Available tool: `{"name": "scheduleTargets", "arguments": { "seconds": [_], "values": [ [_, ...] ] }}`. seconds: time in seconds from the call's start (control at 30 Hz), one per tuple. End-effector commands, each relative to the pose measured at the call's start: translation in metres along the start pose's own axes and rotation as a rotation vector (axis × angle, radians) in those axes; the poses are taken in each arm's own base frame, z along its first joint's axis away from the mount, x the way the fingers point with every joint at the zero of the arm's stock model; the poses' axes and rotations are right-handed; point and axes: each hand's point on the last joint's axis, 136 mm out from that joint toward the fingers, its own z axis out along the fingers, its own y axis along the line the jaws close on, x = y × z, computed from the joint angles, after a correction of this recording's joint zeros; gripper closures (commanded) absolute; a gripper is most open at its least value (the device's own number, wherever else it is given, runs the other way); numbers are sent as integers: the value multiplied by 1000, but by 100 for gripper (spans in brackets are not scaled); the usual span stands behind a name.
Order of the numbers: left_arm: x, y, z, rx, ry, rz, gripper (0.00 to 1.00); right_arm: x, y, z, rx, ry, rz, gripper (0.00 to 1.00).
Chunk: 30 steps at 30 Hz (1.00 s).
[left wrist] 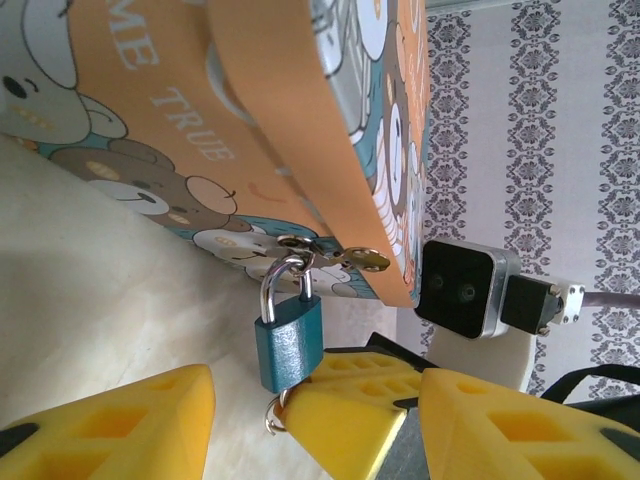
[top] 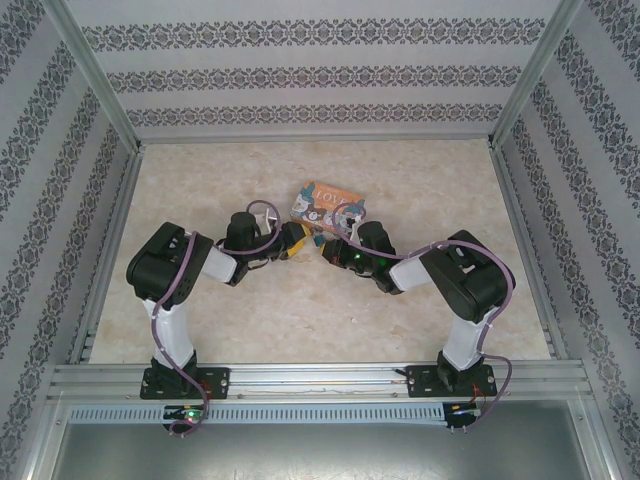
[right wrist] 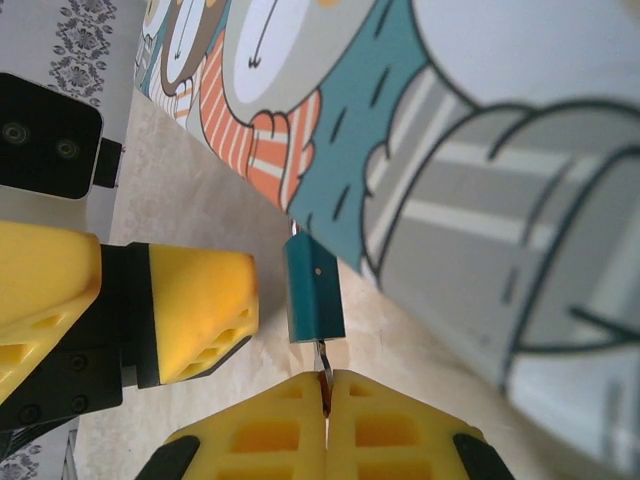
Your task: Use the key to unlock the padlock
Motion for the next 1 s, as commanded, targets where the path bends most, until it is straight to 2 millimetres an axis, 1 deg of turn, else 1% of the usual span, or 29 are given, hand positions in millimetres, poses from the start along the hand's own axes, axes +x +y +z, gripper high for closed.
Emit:
{"name": "scheduleTargets", "arguments": {
  "seconds": [0.0, 0.17, 0.33, 0.97],
  "values": [
    [1, -19, 8, 74, 16, 35, 45, -9, 12, 0, -64, -18, 26, 100],
    [0, -16, 13, 67, 21, 26, 45, -12, 15, 0, -75, -24, 40, 100],
    [4, -13, 18, 63, 36, 10, 45, -16, 20, 0, -86, -30, 50, 100],
    [10, -13, 36, 79, 61, -11, 55, -22, 32, 1, -118, -37, 82, 100]
  ]
}}
